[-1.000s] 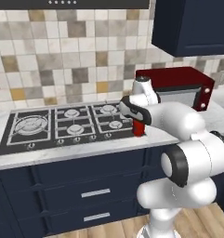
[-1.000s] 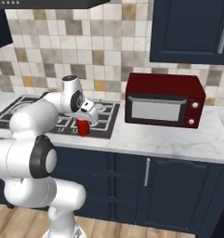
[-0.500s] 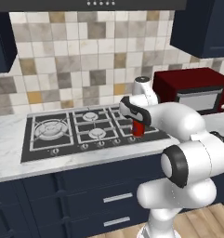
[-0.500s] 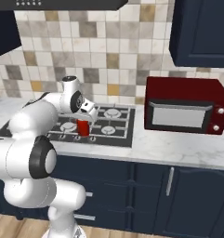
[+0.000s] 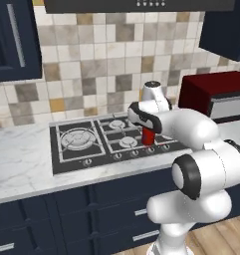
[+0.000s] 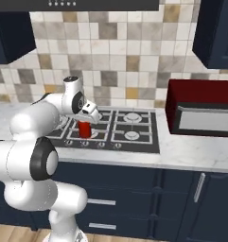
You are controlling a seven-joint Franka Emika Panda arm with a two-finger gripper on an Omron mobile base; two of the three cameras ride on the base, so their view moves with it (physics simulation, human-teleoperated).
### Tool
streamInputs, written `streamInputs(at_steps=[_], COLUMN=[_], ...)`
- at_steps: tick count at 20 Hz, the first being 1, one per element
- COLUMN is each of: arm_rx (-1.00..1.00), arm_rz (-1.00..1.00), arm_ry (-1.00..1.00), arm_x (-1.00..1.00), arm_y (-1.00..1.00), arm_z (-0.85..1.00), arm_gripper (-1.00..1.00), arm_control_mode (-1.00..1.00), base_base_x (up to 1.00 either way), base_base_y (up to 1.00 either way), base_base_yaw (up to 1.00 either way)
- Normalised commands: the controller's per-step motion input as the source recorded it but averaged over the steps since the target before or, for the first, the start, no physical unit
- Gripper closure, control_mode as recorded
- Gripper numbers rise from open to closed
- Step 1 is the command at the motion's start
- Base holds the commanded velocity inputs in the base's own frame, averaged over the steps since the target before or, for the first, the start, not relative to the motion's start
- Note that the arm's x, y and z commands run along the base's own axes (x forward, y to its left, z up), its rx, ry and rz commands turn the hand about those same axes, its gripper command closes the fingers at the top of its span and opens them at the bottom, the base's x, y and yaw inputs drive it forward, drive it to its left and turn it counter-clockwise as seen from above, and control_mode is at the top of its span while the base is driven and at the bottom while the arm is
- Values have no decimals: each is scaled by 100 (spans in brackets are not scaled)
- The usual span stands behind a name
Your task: Four empty soda cans are scattered around the kitchen. Gather all the cans and cluster them next to the stove for recycling.
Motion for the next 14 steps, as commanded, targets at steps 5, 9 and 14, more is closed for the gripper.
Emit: streamInputs(at_steps=[5,9,14], arm_rx=[0,0,0], arm_rz=[0,0,0], arm_ry=[0,0,0], arm_x=[0,0,0], arm_y=[0,0,0], arm_z=[0,0,0], arm_gripper=[100,100,100], arm_control_mode=[100,100,100], base_base_x=[0,0,5], base_base_y=[74,74,71], base_base_yaw=[-1,0,0])
